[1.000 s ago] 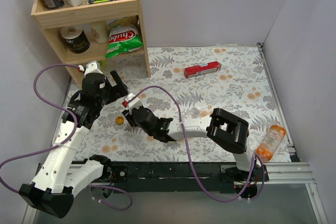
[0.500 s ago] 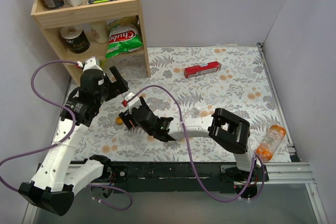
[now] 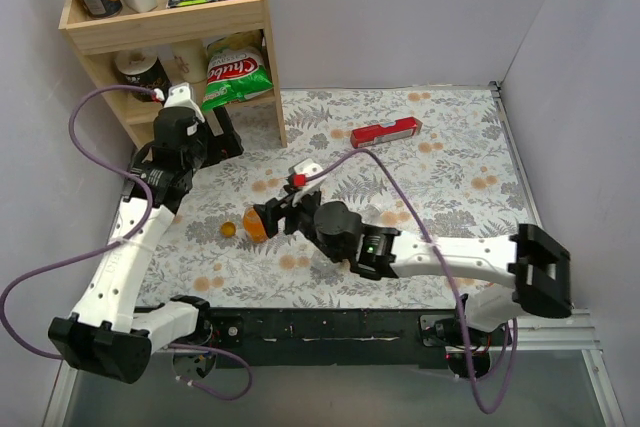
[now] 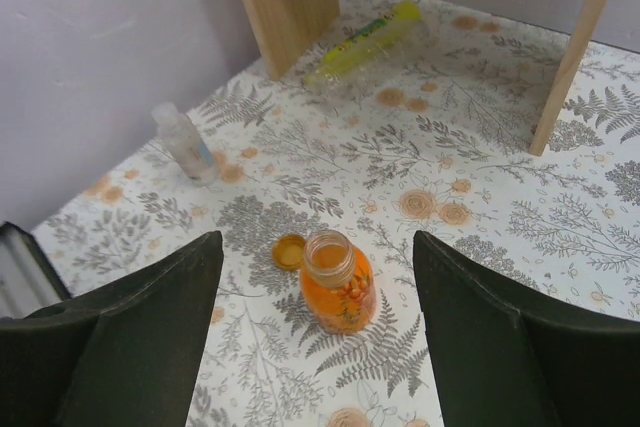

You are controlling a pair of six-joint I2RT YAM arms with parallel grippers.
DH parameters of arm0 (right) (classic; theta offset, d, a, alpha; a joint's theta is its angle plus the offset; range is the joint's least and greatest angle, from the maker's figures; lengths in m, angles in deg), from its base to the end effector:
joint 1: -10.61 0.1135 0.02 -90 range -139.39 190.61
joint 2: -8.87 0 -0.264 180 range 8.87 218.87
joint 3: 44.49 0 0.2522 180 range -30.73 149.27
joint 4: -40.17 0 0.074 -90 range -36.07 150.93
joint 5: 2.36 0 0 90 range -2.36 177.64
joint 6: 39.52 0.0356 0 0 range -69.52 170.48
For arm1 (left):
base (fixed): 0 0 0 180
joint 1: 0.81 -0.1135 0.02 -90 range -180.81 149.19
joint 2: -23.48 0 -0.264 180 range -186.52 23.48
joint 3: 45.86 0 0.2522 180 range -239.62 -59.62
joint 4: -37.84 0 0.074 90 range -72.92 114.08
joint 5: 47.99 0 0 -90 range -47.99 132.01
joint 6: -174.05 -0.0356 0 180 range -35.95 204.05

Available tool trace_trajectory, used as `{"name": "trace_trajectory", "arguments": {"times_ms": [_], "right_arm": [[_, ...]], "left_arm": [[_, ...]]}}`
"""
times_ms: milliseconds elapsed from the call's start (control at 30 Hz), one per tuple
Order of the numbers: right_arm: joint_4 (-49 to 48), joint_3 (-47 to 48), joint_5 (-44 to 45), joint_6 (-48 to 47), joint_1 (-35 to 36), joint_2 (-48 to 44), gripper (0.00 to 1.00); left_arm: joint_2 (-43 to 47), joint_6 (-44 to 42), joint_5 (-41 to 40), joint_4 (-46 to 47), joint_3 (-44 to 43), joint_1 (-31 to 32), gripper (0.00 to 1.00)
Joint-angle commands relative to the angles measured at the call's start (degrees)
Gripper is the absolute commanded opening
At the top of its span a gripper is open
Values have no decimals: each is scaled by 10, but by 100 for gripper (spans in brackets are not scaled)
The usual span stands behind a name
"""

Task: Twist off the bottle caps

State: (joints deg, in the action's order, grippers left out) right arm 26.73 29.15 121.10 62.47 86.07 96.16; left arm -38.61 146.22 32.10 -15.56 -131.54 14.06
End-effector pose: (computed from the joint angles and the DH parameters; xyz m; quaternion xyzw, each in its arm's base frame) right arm 0.1084 0.3400 0.3173 -0.1840 0.6839 0.3198 0.6294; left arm 0.2163 -0.0511 0.3935 -0.3854 0.7722 -0.2527 0.4374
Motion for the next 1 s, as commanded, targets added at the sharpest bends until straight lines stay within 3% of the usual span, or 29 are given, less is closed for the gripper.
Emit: {"name": "trace_trajectory", "arguments": {"times_ms": [0,233,400,700,967], "right_arm": [[24,-54,52,51,18,-108,82],[125,-142,109,111,21,-301,81],[188,-162,144,113,23,-381,80],[229,-139,150,97,23,-418,80],[241,-140,145,95,23,-414,80]], "left_arm": [[-37,-78,34,47,52,-40,98],[-108,-163,128,188,122,-168,98],[-174,-209,100,273,128,-171,98],[-312,-247,56,366,107,-178,95],[-358,-267,47,424,103,-180,93]]}}
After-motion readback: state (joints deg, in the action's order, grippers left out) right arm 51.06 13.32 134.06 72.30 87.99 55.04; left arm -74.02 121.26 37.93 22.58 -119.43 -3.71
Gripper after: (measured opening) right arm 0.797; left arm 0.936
